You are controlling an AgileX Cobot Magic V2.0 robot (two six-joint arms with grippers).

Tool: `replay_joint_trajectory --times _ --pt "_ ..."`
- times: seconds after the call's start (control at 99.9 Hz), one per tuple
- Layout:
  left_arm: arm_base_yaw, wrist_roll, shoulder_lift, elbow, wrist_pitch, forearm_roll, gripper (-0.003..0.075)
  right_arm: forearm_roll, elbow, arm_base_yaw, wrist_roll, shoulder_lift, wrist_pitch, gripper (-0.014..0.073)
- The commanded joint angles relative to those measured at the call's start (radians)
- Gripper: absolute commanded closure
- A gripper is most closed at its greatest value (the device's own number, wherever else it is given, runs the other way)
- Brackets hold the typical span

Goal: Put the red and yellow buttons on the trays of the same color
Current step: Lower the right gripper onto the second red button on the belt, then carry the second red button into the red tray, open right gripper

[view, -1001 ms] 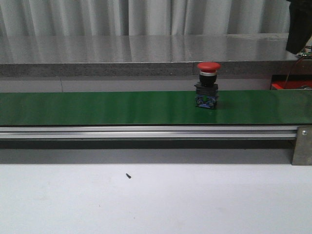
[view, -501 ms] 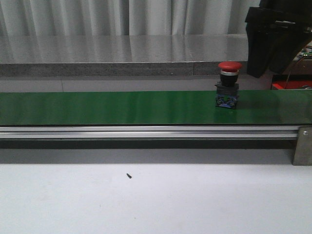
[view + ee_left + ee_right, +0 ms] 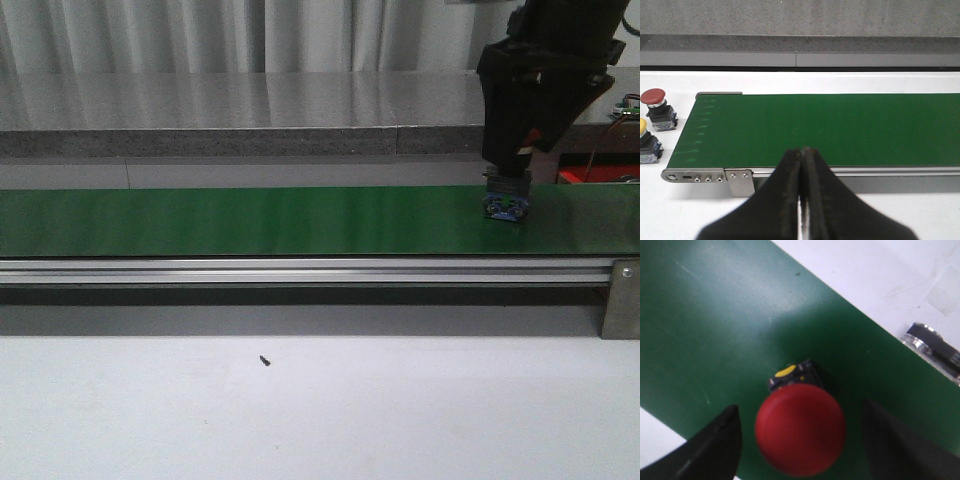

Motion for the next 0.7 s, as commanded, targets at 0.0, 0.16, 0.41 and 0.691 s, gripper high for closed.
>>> replay_joint_trajectory --times 0.0,0.16,0.41,0.691 --pt "-0.007 0.002 0.003 -0.027 -0.083 -0.003 0.074 -0.016 -0.022 0.0 -0.01 -0.025 -0.029 0.0125" --pt "-0.007 0.002 0.003 -0.027 -0.083 -0.003 0.074 -0.018 -0.022 0.0 -0.01 -0.022 -0.013 0.0349" --pt "-0.007 0.002 0.003 -0.027 -0.083 -0.003 0.0739 -0.035 -0.033 -0.064 -0.009 -0.051 0.052 0.0405" --pt "-0.007 0.002 0.003 -0.027 -0.083 -0.003 0.074 -0.035 -0.184 -0.318 -0.008 -0.06 0.108 0.0405"
